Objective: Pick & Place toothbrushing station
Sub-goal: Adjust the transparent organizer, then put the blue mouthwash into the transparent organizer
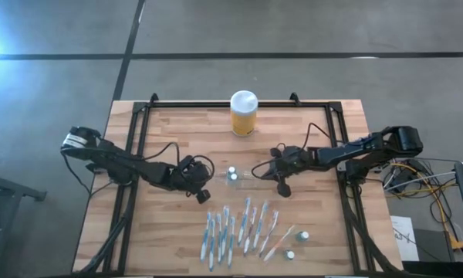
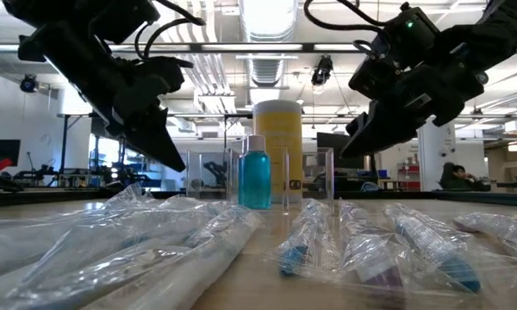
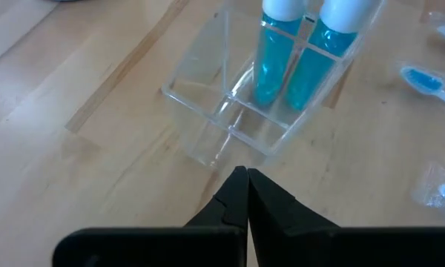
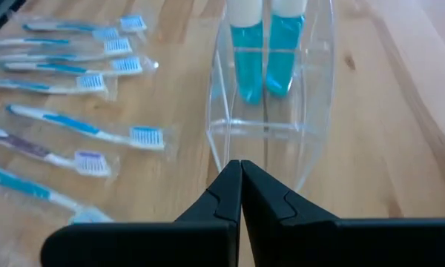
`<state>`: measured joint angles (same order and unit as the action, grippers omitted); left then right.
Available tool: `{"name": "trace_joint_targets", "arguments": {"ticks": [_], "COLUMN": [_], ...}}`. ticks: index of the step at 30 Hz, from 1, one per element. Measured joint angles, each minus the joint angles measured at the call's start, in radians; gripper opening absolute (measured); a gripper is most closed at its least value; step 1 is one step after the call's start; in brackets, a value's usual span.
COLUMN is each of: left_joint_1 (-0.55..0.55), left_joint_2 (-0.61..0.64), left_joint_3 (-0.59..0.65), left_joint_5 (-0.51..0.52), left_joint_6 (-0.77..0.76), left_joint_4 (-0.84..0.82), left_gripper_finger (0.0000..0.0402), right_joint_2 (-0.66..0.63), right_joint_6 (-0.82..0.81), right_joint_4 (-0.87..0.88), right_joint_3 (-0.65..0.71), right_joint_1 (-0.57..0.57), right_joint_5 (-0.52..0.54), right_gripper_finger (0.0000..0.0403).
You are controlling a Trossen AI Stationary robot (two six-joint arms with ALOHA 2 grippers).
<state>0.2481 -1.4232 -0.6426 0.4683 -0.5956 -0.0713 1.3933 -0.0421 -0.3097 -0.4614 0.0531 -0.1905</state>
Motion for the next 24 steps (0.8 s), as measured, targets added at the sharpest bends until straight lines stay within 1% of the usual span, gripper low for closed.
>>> {"name": "trace_joint_targets", "arguments": {"ticks": [4,8,11,14,15,17,21,24], "left_joint_1": [0.002,0.002,0.002,0.007,0.008,0.011,0.016,0.017], "left_joint_2": [0.007,0.018,0.045,0.093,0.117,0.17,0.303,0.419], "left_joint_3": [0.001,0.001,0.001,0.0,0.0,0.0,0.005,0.011], "left_joint_5": [0.0,-0.004,-0.03,-0.032,-0.03,-0.018,0.0,0.0], "left_joint_6": [0.001,0.007,0.052,0.122,0.148,0.212,0.365,0.48], "left_joint_4": [-0.041,-0.076,-0.113,-0.124,-0.126,-0.122,-0.123,-0.129], "left_gripper_finger": [0.0017,0.0026,0.0029,0.0028,0.0026,0.0022,0.0014,0.0008], "right_joint_2": [-0.072,-0.167,-0.255,-0.351,-0.381,-0.446,-0.543,-0.597], "right_joint_6": [-0.006,-0.011,-0.033,-0.087,-0.117,-0.186,-0.266,-0.275], "right_joint_4": [0.093,0.126,0.187,0.249,0.274,0.347,0.491,0.502], "right_joint_3": [0.001,0.019,0.029,0.032,0.028,0.012,-0.044,-0.079], "right_joint_1": [0.0,-0.001,-0.001,-0.001,-0.003,-0.015,-0.079,-0.146], "right_joint_5": [0.008,0.01,0.01,0.016,0.036,0.111,0.265,0.327], "right_gripper_finger": [0.0008,0.0008,0.0008,0.0008,0.0008,0.0008,0.0008,0.0008]}}
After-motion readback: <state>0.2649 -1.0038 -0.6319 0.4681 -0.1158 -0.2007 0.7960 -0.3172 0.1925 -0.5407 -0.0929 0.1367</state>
